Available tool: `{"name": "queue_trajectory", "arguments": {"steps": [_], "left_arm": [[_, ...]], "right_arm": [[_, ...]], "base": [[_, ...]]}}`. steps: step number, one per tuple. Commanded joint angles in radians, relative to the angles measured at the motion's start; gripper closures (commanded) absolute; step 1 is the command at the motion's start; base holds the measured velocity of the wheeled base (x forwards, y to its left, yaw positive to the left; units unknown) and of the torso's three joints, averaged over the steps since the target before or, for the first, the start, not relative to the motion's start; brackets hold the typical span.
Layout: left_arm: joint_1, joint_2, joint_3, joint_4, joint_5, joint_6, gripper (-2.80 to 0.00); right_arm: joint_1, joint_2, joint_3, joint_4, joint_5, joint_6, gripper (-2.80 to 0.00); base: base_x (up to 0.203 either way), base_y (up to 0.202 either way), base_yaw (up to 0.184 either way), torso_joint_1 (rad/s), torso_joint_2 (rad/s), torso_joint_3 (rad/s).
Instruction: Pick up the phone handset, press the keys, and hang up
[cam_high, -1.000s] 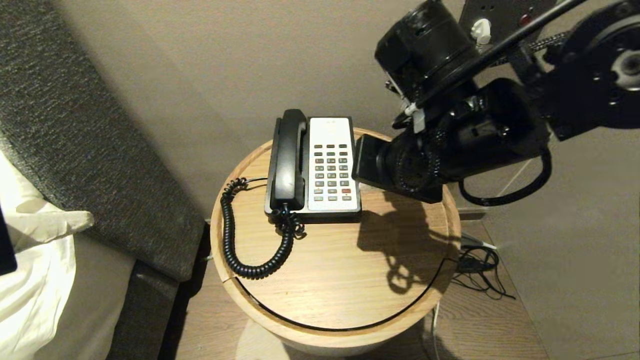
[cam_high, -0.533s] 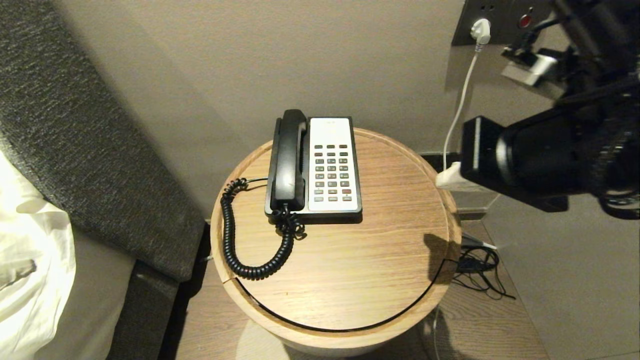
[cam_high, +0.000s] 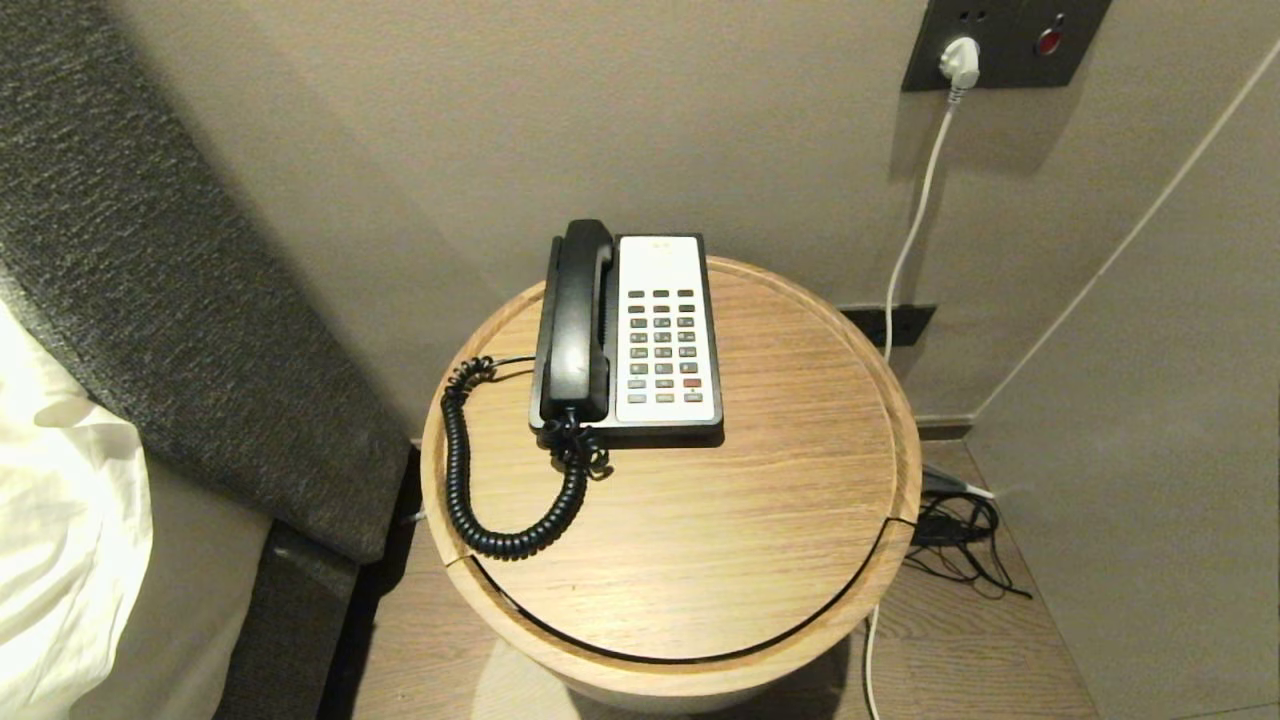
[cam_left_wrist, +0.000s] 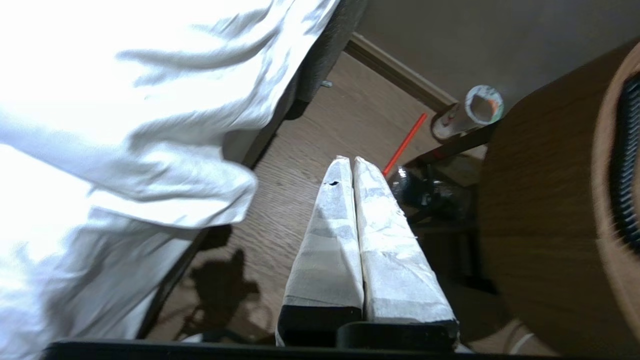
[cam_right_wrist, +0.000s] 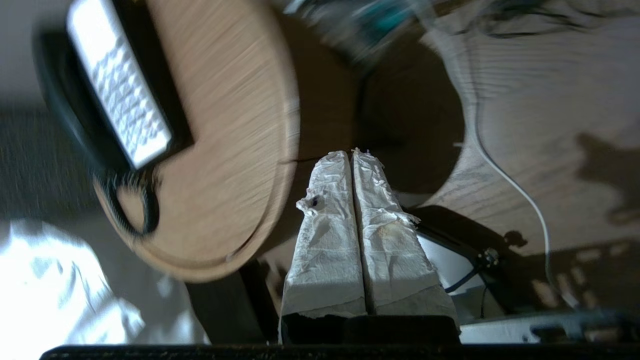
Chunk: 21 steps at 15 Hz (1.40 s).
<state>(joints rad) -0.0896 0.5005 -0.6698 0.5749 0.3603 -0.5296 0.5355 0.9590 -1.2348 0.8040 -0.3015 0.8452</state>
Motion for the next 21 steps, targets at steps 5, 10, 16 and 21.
{"name": "queue_trajectory", "arguments": {"steps": [5, 10, 16, 21], "left_arm": [[0.053, -0.26, 0.157, 0.015, -0.009, 0.094, 0.0], [0.082, -0.392, 0.27, 0.011, -0.016, 0.163, 0.0], [0.087, -0.499, 0.369, -0.018, -0.145, 0.374, 0.0], [0.087, -0.499, 0.401, -0.02, -0.177, 0.423, 0.0]], "right_arm": [[-0.231, -0.345, 0.074, 0.147, 0.001, 0.121, 0.0], [-0.381, -0.526, 0.171, 0.22, 0.018, 0.119, 0.0], [-0.414, -0.673, 0.308, 0.261, 0.079, -0.075, 0.0], [-0.643, -0.677, 0.316, 0.277, 0.289, -0.153, 0.0]], "base": [[0.0, 0.0, 0.0, 0.0, 0.0, 0.0], [0.0, 0.0, 0.0, 0.0, 0.0, 0.0], [0.0, 0.0, 0.0, 0.0, 0.0, 0.0], [0.0, 0.0, 0.0, 0.0, 0.0, 0.0]]}}
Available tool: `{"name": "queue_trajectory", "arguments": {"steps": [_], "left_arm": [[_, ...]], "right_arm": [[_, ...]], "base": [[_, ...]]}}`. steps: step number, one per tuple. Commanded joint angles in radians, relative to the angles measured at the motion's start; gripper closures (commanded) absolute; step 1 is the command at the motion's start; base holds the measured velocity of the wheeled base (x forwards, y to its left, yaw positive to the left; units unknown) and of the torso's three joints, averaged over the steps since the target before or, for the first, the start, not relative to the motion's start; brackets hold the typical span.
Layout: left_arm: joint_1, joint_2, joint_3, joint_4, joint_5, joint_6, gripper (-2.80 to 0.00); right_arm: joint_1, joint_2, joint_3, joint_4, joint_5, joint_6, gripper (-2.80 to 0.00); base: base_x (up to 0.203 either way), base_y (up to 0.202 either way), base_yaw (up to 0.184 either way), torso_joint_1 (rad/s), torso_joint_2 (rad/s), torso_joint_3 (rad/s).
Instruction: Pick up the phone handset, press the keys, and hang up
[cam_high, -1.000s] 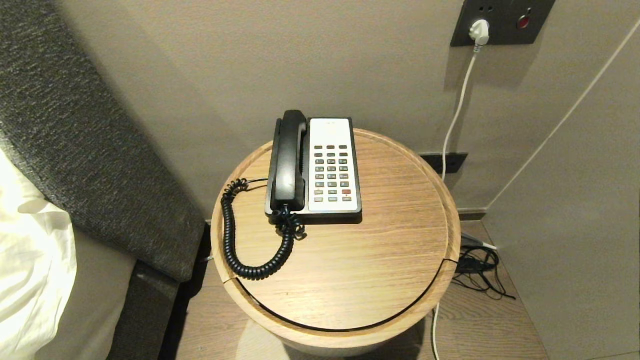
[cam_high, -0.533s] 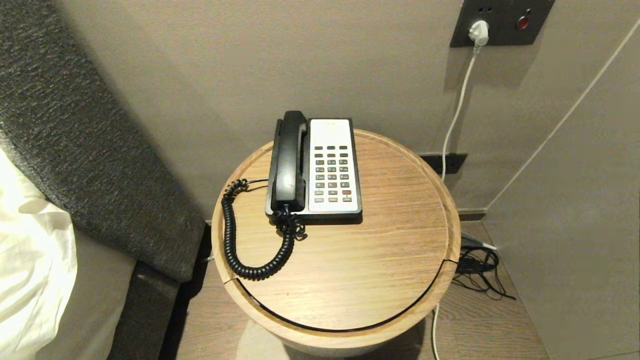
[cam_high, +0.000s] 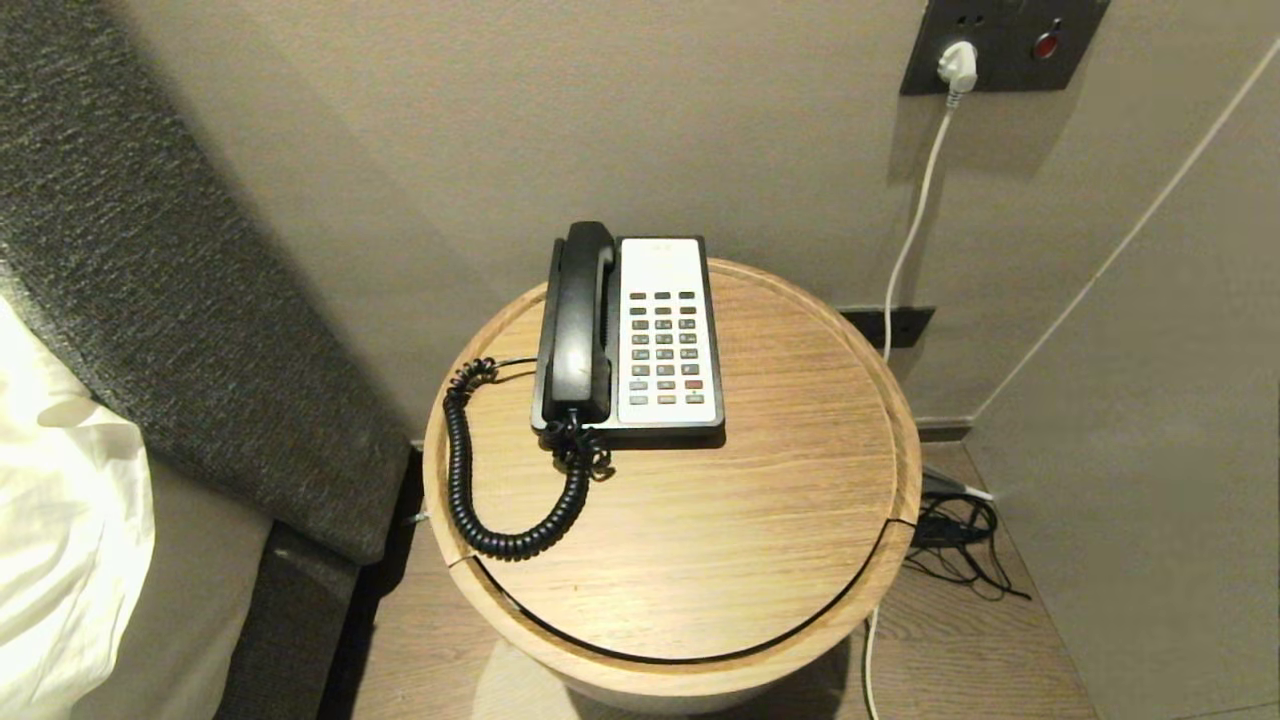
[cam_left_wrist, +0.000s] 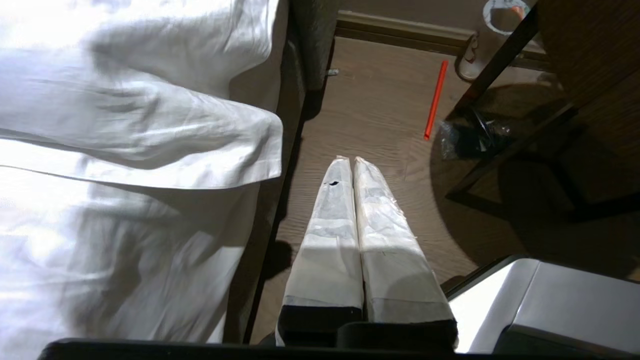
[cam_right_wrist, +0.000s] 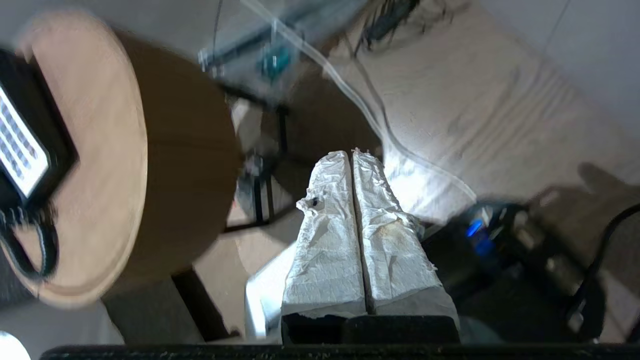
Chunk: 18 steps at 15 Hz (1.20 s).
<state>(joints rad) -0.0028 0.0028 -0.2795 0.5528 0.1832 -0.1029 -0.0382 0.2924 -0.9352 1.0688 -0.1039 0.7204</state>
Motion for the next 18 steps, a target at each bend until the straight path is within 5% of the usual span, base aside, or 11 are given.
{"name": "queue_trajectory", "arguments": {"steps": [1, 5, 10, 13, 15, 18], "left_arm": [[0.0, -0.001, 0.011, 0.003, -0.001, -0.013, 0.0], [0.0, -0.001, 0.008, 0.001, -0.014, -0.016, 0.0], [0.0, -0.001, 0.016, 0.001, -0.018, -0.023, 0.0], [0.0, -0.001, 0.03, -0.022, -0.046, -0.021, 0.0], [0.0, -0.001, 0.078, -0.144, -0.052, 0.003, 0.0], [0.0, -0.001, 0.19, -0.391, -0.115, 0.048, 0.0]], "right_arm": [[-0.073, -0.017, 0.05, 0.006, 0.104, -0.047, 0.0], [0.032, 0.034, 0.062, -0.204, 0.062, -0.124, 0.0], [0.031, -0.149, 0.187, -0.175, 0.027, -0.151, 0.0], [0.033, -0.248, 0.328, -0.246, 0.017, -0.324, 0.0], [0.034, -0.249, 0.425, -0.354, 0.029, -0.364, 0.0], [0.034, -0.249, 0.639, -0.726, 0.023, -0.455, 0.0]], "base": [[0.0, 0.0, 0.0, 0.0, 0.0, 0.0], [0.0, 0.0, 0.0, 0.0, 0.0, 0.0], [0.0, 0.0, 0.0, 0.0, 0.0, 0.0], [0.0, 0.0, 0.0, 0.0, 0.0, 0.0], [0.0, 0.0, 0.0, 0.0, 0.0, 0.0], [0.0, 0.0, 0.0, 0.0, 0.0, 0.0]]}}
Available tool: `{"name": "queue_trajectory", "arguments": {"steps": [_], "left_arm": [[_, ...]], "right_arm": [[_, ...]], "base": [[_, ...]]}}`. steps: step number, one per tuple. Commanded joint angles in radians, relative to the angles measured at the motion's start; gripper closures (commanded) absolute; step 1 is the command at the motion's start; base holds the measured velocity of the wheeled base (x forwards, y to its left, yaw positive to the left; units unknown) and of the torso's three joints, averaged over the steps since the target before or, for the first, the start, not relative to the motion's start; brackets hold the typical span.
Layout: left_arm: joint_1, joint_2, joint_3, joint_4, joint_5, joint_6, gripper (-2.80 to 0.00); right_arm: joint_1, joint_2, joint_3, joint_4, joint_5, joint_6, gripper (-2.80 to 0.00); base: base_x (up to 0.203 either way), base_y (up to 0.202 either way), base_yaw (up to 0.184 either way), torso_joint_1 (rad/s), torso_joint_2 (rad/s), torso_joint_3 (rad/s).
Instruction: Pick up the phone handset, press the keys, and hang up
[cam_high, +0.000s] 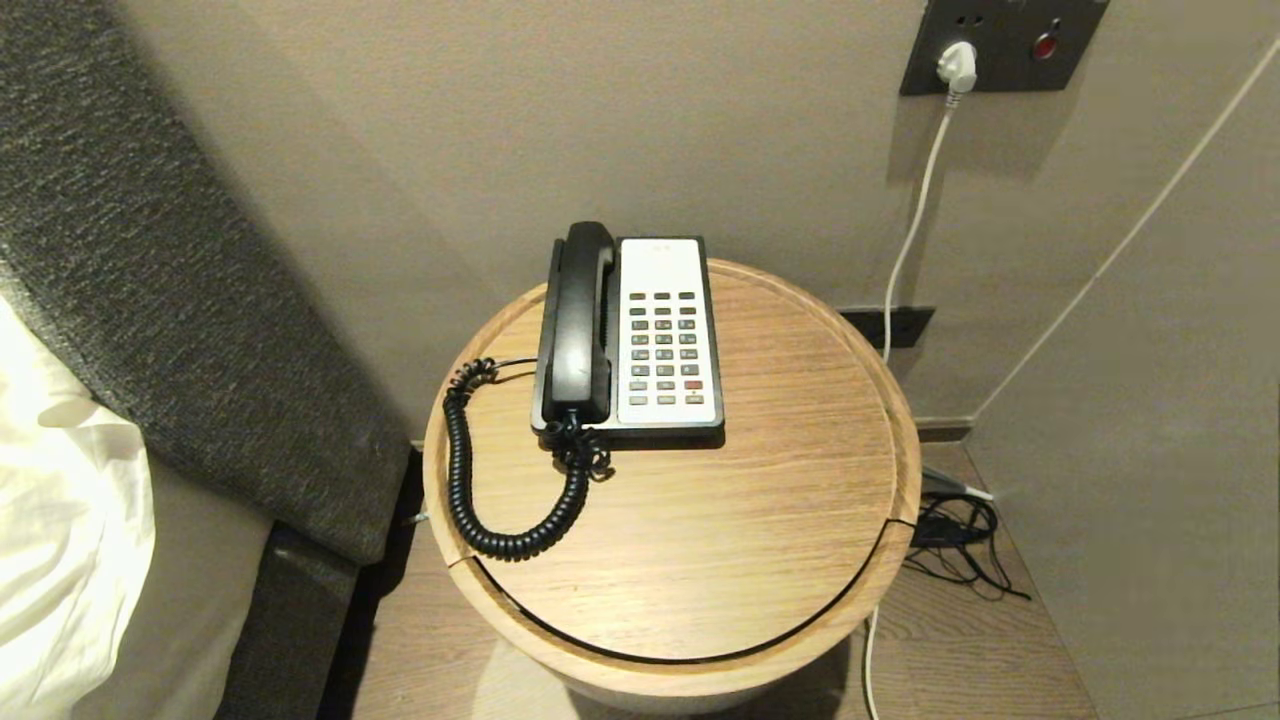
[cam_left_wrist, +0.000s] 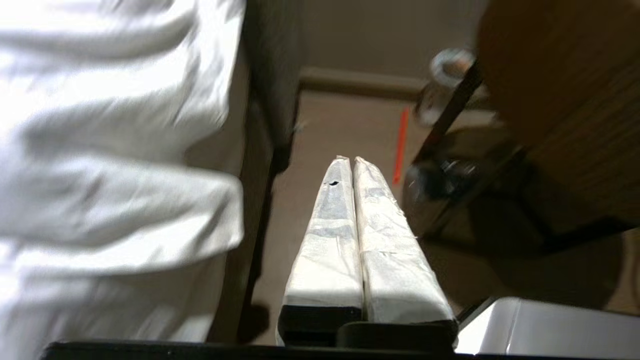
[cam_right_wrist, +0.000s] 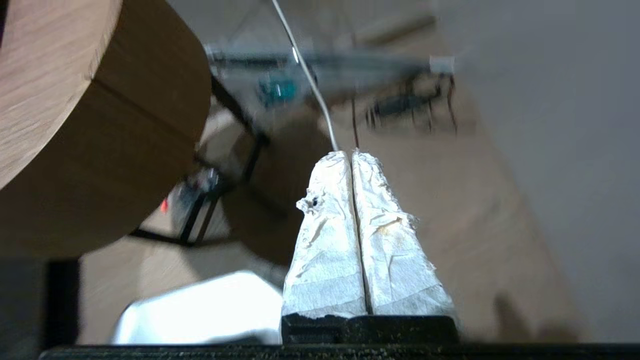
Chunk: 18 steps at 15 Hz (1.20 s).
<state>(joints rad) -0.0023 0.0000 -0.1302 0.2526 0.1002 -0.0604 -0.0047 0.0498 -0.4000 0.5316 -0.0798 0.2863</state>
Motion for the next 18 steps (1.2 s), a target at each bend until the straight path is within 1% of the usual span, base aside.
{"name": "queue_trajectory", "arguments": {"steps": [1, 2, 4, 5, 6, 7, 8, 10, 12, 15, 18], "left_arm": [[-0.001, 0.002, 0.049, -0.102, -0.049, 0.011, 0.0], [-0.001, 0.002, 0.05, -0.102, -0.063, 0.032, 0.0], [-0.001, 0.002, 0.056, -0.104, -0.1, 0.107, 0.0], [-0.001, 0.002, 0.08, -0.119, -0.102, 0.121, 0.0], [-0.001, 0.002, 0.108, -0.191, -0.106, 0.122, 0.0], [-0.001, 0.002, 0.126, -0.251, -0.107, 0.116, 0.0], [-0.001, 0.002, 0.129, -0.242, -0.109, 0.113, 0.0], [-0.001, 0.002, 0.128, -0.24, -0.107, 0.112, 0.0], [-0.001, 0.002, 0.129, -0.242, -0.109, 0.114, 0.0], [-0.001, 0.002, 0.129, -0.243, -0.107, 0.094, 0.0], [-0.001, 0.002, 0.129, -0.239, -0.108, 0.118, 0.0]], "right_arm": [[0.0, -0.007, 0.181, -0.298, -0.001, -0.055, 0.0], [0.0, -0.007, 0.248, -0.391, 0.001, -0.093, 0.0], [0.0, -0.006, 0.341, -0.515, 0.006, -0.148, 0.0], [0.0, -0.006, 0.35, -0.522, 0.007, -0.157, 0.0], [0.0, -0.005, 0.356, -0.512, 0.009, -0.168, 0.0], [0.0, -0.006, 0.358, -0.518, 0.016, -0.216, 0.0], [0.0, -0.007, 0.362, -0.521, 0.029, -0.262, 0.0], [0.0, -0.01, 0.386, -0.501, 0.076, -0.282, 0.0], [0.0, -0.01, 0.381, -0.486, 0.078, -0.309, 0.0], [0.0, -0.011, 0.386, -0.502, 0.08, -0.305, 0.0], [0.0, -0.011, 0.386, -0.504, 0.08, -0.306, 0.0]], "base": [[0.0, 0.0, 0.0, 0.0, 0.0, 0.0], [0.0, 0.0, 0.0, 0.0, 0.0, 0.0], [0.0, 0.0, 0.0, 0.0, 0.0, 0.0], [0.0, 0.0, 0.0, 0.0, 0.0, 0.0], [0.0, 0.0, 0.0, 0.0, 0.0, 0.0], [0.0, 0.0, 0.0, 0.0, 0.0, 0.0], [0.0, 0.0, 0.0, 0.0, 0.0, 0.0], [0.0, 0.0, 0.0, 0.0, 0.0, 0.0], [0.0, 0.0, 0.0, 0.0, 0.0, 0.0], [0.0, 0.0, 0.0, 0.0, 0.0, 0.0], [0.0, 0.0, 0.0, 0.0, 0.0, 0.0]]}}
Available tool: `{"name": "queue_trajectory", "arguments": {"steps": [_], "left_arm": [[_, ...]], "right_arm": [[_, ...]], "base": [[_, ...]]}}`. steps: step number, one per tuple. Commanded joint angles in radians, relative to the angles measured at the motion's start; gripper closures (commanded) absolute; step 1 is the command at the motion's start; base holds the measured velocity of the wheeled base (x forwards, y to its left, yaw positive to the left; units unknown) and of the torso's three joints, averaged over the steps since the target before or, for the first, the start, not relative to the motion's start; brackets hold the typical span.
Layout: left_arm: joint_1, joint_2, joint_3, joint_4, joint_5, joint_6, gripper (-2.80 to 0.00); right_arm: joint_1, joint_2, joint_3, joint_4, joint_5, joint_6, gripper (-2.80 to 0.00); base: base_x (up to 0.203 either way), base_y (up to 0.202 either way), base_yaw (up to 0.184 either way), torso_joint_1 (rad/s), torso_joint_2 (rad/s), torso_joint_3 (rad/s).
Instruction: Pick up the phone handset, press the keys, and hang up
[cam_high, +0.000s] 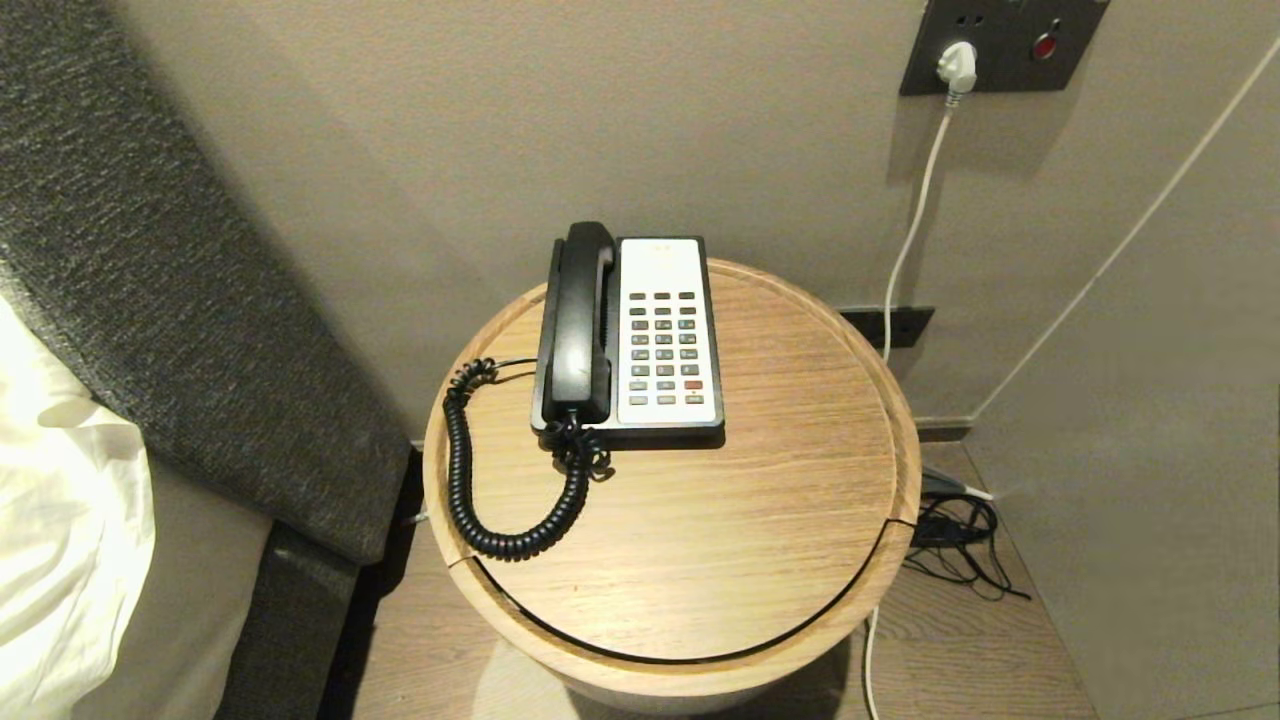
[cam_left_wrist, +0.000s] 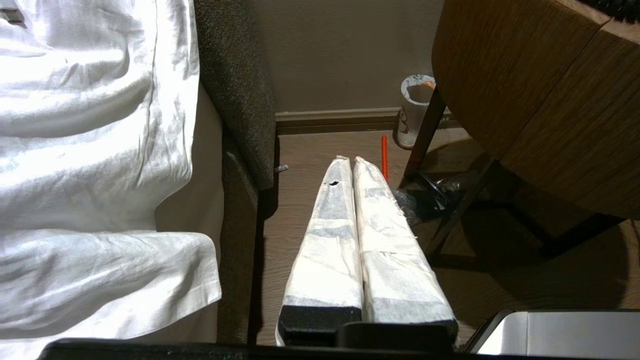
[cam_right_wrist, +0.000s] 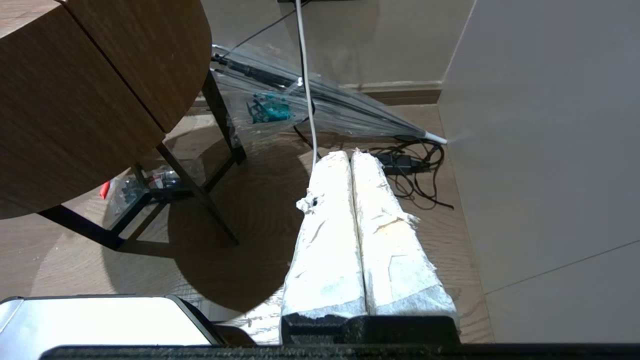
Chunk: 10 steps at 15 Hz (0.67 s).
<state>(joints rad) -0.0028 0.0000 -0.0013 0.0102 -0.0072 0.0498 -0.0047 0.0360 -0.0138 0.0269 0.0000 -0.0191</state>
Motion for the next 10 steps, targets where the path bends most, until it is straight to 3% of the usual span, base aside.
{"name": "queue_trajectory", "arguments": {"steps": [1, 10], "left_arm": [[0.0, 0.002, 0.0, 0.004, -0.005, 0.034, 0.0], [0.0, 0.002, 0.002, -0.001, -0.002, 0.035, 0.0]], "right_arm": [[0.0, 0.002, 0.0, 0.001, 0.0, -0.001, 0.0], [0.0, 0.002, 0.0, 0.001, 0.0, -0.001, 0.0]], "base": [[0.0, 0.0, 0.0, 0.0, 0.0, 0.0], [0.0, 0.0, 0.0, 0.0, 0.0, 0.0]]}}
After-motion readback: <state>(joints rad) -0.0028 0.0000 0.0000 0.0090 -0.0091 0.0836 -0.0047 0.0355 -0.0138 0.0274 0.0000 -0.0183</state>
